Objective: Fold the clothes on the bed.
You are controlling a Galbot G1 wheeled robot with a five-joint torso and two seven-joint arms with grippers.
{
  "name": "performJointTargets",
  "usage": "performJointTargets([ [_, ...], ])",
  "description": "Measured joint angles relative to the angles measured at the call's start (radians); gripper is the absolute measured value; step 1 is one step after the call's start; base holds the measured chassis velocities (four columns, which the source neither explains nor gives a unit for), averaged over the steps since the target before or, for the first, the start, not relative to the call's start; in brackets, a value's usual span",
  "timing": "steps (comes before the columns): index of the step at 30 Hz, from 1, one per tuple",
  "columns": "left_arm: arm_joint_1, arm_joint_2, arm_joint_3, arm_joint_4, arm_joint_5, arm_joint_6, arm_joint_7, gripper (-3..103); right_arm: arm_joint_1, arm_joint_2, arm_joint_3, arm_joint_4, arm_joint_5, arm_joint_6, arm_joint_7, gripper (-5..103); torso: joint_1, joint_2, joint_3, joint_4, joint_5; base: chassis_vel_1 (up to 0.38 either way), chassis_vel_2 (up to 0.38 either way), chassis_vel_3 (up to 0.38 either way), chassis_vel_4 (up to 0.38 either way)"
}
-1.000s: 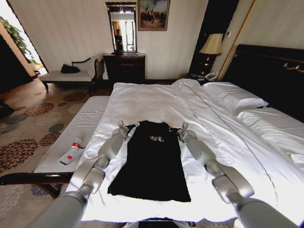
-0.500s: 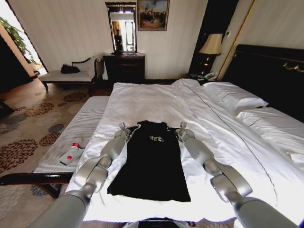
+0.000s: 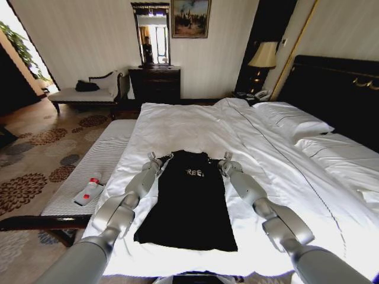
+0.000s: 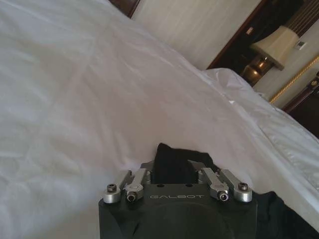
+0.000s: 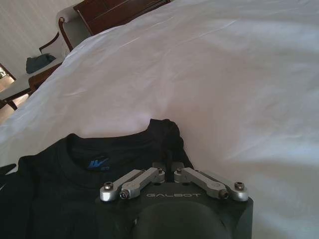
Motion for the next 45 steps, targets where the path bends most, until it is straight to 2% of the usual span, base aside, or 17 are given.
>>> performJointTargets([
  [2,0.003,-0.002,-0.001,-0.001,0.009,0.02,-0.023,28,-0.004,-0.006,0.001,0.003,0.005,-0.002,0.002,3,0.0,0.0,0.0,0.0,0.0001,0.0,0.0,0.0,0.0],
  [5,0.01,-0.003,-0.005,-0.003,0.014,0.03,-0.045,20,-0.007,-0.015,0.002,0.006,0.011,-0.003,0.003,3,0.0,0.0,0.0,-0.0002,0.0,0.0,0.0,0.0,0.0],
  [7,0.012,-0.001,-0.005,-0.004,0.019,0.033,-0.052,20,-0.008,-0.02,0.002,0.008,0.013,-0.004,0.003,3,0.0,0.0,0.0,-0.0003,0.0001,0.0,0.0,0.0,0.0],
  [9,0.016,0.003,-0.006,-0.003,0.025,0.035,-0.059,30,-0.011,-0.026,0.003,0.009,0.017,-0.005,0.004,3,0.0,0.0,0.0,-0.0002,0.0001,0.0,0.0,0.0,0.0],
  [10,0.016,0.003,-0.006,-0.003,0.025,0.035,-0.059,30,-0.011,-0.026,0.003,0.009,0.017,-0.005,0.004,3,0.0,0.0,0.0,-0.0002,0.0001,0.0,0.0,0.0,0.0],
  [14,0.016,0.004,-0.007,-0.015,0.027,0.035,-0.061,53,-0.018,-0.03,0.003,0.016,0.019,-0.006,0.004,3,0.0,0.0,0.0,0.0,0.0001,0.0,0.0,0.0,0.0],
  [16,0.014,0.004,-0.007,-0.018,0.027,0.035,-0.062,53,-0.019,-0.031,0.003,0.017,0.019,-0.007,0.004,3,0.0,0.0,0.0,-0.0001,0.0001,0.0,0.0,0.0,0.0],
  [22,0.004,-0.001,0.0,-0.005,0.054,0.046,-0.061,81,-0.019,-0.033,0.003,0.022,0.024,-0.009,0.006,3,0.0,0.0,0.0,-0.0001,0.0001,0.0,0.0,0.0,0.0],
  [24,0.004,-0.004,0.001,-0.005,0.057,0.048,-0.061,81,-0.019,-0.034,0.003,0.023,0.025,-0.01,0.007,3,0.0,0.0,0.0,0.0,0.0002,0.0,0.0,0.0,0.0],
  [25,0.006,-0.007,0.0,-0.004,0.06,0.049,-0.061,85,-0.019,-0.036,0.003,0.023,0.027,-0.01,0.008,3,0.0,0.0,0.0,0.0001,0.0001,0.0,0.0,0.0,0.0],
  [28,0.008,-0.011,0.0,0.0,0.067,0.054,-0.062,70,-0.017,-0.043,0.005,0.024,0.034,-0.011,0.009,3,0.0,0.0,0.0,-0.0001,0.0001,0.0,0.0,0.0,0.0],
  [30,0.008,-0.011,0.001,0.003,0.067,0.055,-0.062,70,-0.017,-0.044,0.005,0.024,0.035,-0.011,0.009,3,0.0,0.0,0.0,-0.0002,0.0001,0.0,0.0,0.0,0.0],
  [34,-0.004,-0.013,0.001,0.023,0.071,0.059,-0.055,48,-0.024,-0.046,0.011,0.026,0.037,-0.011,0.01,3,0.0,0.0,0.0,0.0,0.0001,0.0,0.0,0.0,0.0],
  [36,-0.006,-0.015,0.001,0.026,0.072,0.06,-0.052,48,-0.027,-0.046,0.012,0.027,0.037,-0.011,0.011,3,0.0,0.0,0.0,0.0001,0.0001,0.0,0.0,0.0,0.0],
  [41,-0.006,-0.024,0.001,0.028,0.075,0.06,-0.044,27,-0.036,-0.049,0.014,0.032,0.037,-0.012,0.012,3,0.0,0.0,0.0,-0.0004,0.0001,0.0,0.0,0.0,0.0],
  [42,-0.006,-0.024,0.001,0.028,0.075,0.06,-0.044,27,-0.036,-0.049,0.014,0.032,0.037,-0.012,0.012,3,0.0,0.0,0.0,-0.0004,0.0001,0.0,0.0,0.0,0.0],
  [45,0.0,-0.024,0.001,0.022,0.076,0.058,-0.038,11,-0.037,-0.056,0.014,0.033,0.039,-0.012,0.012,3,0.0,0.0,0.0,0.0,0.0,0.0,0.0,0.0,0.0],
])
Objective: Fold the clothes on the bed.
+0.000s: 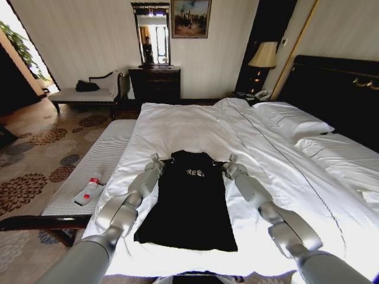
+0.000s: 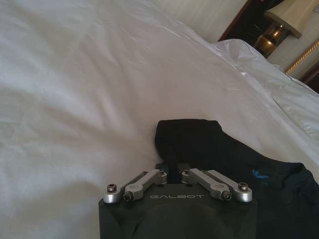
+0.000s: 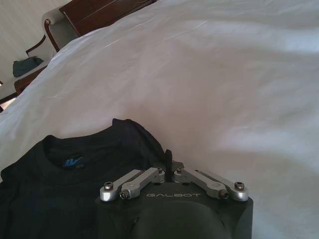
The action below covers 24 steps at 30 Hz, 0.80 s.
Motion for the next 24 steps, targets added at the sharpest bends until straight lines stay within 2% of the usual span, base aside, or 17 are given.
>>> performJointTargets([
  [1,0.001,0.001,0.001,-0.004,0.0,0.0,0.001,6,0.001,-0.002,0.0,0.0,0.001,0.0,0.0,3,0.0,0.0,0.0,-0.0001,0.0,0.0,0.0,0.0,0.0],
  [3,0.003,0.002,0.001,-0.008,-0.002,-0.001,0.001,6,0.001,-0.003,0.0,0.0,0.002,0.0,0.0,3,0.0,0.0,0.0,-0.0001,-0.0001,0.0,0.0,0.0,0.0],
  [5,0.006,0.005,0.002,-0.016,-0.007,-0.001,0.001,1,0.001,-0.005,0.0,0.002,0.003,0.0,0.0,3,0.0,0.0,0.0,-0.0001,0.0001,0.0,0.0,0.0,0.0],
  [15,0.014,0.019,0.007,-0.052,-0.025,-0.018,0.006,1,0.008,-0.008,-0.01,0.006,0.008,0.006,-0.002,3,0.0,0.0,0.0,-0.0002,0.0,0.0,0.0,0.0,0.0],
  [17,0.019,0.046,0.014,-0.123,-0.047,-0.019,-0.028,1,0.018,-0.017,-0.025,0.018,-0.017,0.049,-0.018,3,0.0,0.0,0.0,-0.0002,-0.0001,0.0,0.0,0.0,0.0],
  [24,-0.009,0.074,0.016,-0.16,-0.085,-0.028,-0.069,1,0.062,-0.005,-0.04,0.007,-0.033,0.12,-0.016,3,0.0,0.0,0.0,0.0003,0.0,0.0,0.0,0.0,0.0],
])
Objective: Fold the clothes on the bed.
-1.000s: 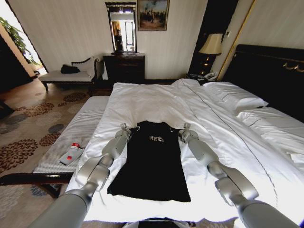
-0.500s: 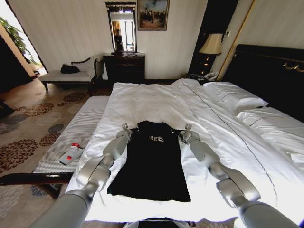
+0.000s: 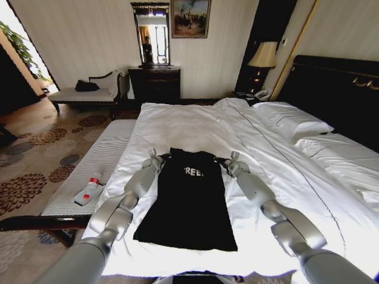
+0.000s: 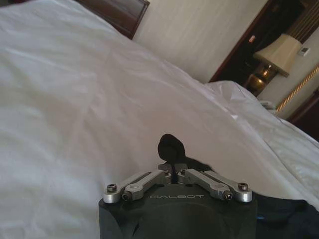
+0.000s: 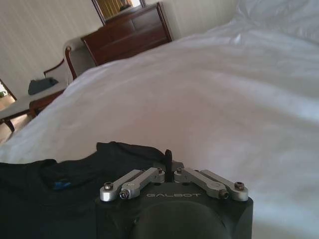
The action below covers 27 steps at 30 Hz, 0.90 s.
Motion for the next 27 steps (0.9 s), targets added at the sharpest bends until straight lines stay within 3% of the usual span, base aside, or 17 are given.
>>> performJointTargets([
  [20,-0.161,-0.002,0.104,0.002,-0.071,0.007,0.005,1,0.137,-0.022,-0.037,-0.064,-0.01,0.064,0.015,3,0.0,0.0,0.0,-0.0005,0.0002,0.0,0.0,0.0,0.0],
  [27,-0.16,0.003,0.133,-0.006,-0.077,0.007,0.002,1,0.135,-0.049,-0.04,-0.057,-0.017,0.071,0.015,3,0.0,0.0,0.0,-0.0007,0.0,0.0,0.0,0.0,0.0],
])
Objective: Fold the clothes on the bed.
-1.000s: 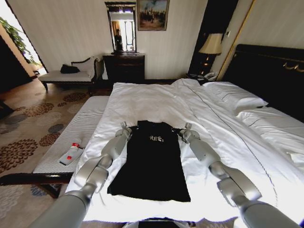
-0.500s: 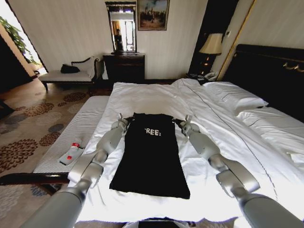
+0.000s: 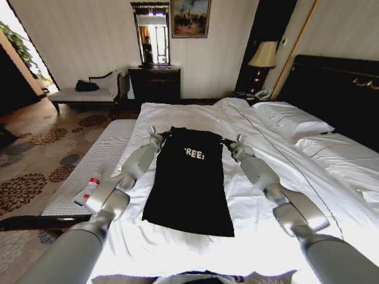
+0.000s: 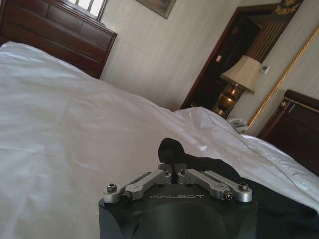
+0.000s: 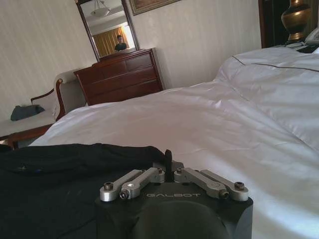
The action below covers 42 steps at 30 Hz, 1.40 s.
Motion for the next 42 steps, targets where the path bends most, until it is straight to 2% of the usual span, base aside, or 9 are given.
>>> performJointTargets([
  [8,0.09,0.003,0.0,-0.063,0.023,-0.017,-0.009,1,-0.062,-0.007,0.005,0.051,-0.04,0.032,-0.002,3,0.0,0.0,0.0,0.0007,0.0,0.0,0.0,0.0,0.0],
  [15,0.177,0.078,0.031,-0.262,-0.018,-0.018,-0.033,1,-0.227,-0.084,0.089,0.243,-0.059,0.051,0.032,3,0.0,0.0,0.0,0.0015,0.0001,0.0,0.0,0.0,0.0],
  [17,0.182,0.079,0.047,-0.285,-0.03,-0.018,-0.035,1,-0.29,-0.117,0.127,0.31,-0.056,0.048,0.046,3,0.0,0.0,0.0,0.0013,0.0003,0.0,0.0,0.0,0.0],
  [21,0.225,0.12,0.082,-0.413,-0.058,-0.018,-0.052,1,-0.404,-0.178,0.204,0.472,-0.028,0.041,0.08,3,0.0,0.0,0.0,-0.002,-0.0002,0.0,0.0,0.0,0.0],
  [25,0.314,0.23,0.086,-0.616,-0.102,-0.012,-0.094,1,-0.519,-0.219,0.262,0.67,-0.023,0.04,0.103,3,0.0,0.0,0.0,0.0009,-0.0001,-0.014,-0.012,-0.003,-0.004],
  [29,0.391,0.315,0.081,-0.75,-0.114,-0.01,-0.112,1,-0.606,-0.243,0.282,0.777,-0.039,0.039,0.113,3,0.0,0.0,0.0,0.0015,-0.0008,0.0,0.0,0.0,0.0],
  [32,0.44,0.355,0.057,-0.828,-0.12,-0.01,-0.124,1,-0.657,-0.248,0.287,0.823,-0.055,0.04,0.121,3,0.0,0.0,0.0,0.0015,-0.0001,0.0,0.0,0.0,0.0],
  [35,0.493,0.403,0.021,-0.92,-0.14,-0.01,-0.145,1,-0.724,-0.256,0.298,0.888,-0.07,0.044,0.13,3,0.0,0.0,0.0,-0.0007,-0.0002,0.0,0.0,0.0,0.0],
  [42,0.654,0.544,-0.049,-1.135,-0.175,-0.007,-0.171,1,-0.823,-0.275,0.318,0.996,-0.096,0.049,0.138,3,0.0,0.0,0.0,0.0009,-0.0002,0.0,0.0,0.0,0.0],
])
